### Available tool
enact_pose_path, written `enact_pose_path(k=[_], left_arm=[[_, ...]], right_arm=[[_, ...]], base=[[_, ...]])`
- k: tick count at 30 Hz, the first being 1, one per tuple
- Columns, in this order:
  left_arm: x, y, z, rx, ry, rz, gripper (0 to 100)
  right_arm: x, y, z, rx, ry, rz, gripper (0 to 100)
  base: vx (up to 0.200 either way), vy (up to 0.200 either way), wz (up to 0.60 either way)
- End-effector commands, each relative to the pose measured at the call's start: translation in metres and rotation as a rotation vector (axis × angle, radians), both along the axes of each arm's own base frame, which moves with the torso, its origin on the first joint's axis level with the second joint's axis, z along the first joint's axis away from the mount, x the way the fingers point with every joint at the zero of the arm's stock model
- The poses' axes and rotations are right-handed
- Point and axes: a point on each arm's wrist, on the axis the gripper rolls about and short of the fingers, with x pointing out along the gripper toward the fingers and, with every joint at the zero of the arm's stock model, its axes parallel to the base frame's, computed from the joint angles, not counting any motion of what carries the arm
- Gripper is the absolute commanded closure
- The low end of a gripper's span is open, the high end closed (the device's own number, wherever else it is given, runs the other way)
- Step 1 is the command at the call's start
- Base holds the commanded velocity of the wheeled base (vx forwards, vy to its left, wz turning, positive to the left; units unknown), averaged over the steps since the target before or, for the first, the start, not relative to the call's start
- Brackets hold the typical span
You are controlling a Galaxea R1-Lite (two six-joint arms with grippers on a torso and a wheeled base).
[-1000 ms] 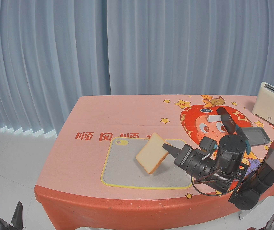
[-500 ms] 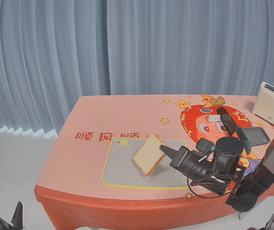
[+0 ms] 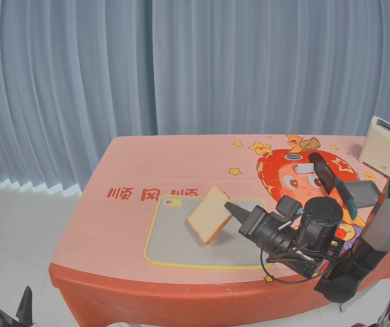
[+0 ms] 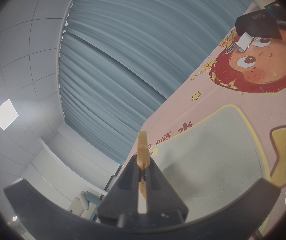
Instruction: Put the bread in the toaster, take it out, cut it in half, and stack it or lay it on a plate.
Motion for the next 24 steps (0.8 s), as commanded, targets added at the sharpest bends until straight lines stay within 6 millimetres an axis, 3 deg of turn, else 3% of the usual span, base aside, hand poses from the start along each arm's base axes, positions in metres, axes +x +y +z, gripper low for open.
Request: enact_pose_path(k=[1,10,11,24], left_arm=[[0.0009,0.0000,-0.0050,0.000,0.012,0.001,0],[0.0009,0.0000,-0.0050,0.000,0.012,0.001,0],[0.0009,0.0000,-0.0050,0.000,0.012,0.001,0],[0.0009,0.0000,-0.0050,0.000,0.012,0.001,0]], right_arm=[[-0.0003,0.0005,-0.0041,-0.011,0.010,0.001,100],[-0.0007,-0.0006,-0.0039,-0.013,0.010,0.000,100],[-0.0007,-0.0006,-0.0039,-0.013,0.010,0.000,0],[0.0000,0.0000,0.0008,-0.016,-0.002,-0.022,0]], base=[[0.000,0.000,0.00],[0.000,0.000,0.00],[0.000,0.000,0.00],[0.000,0.000,0.00]])
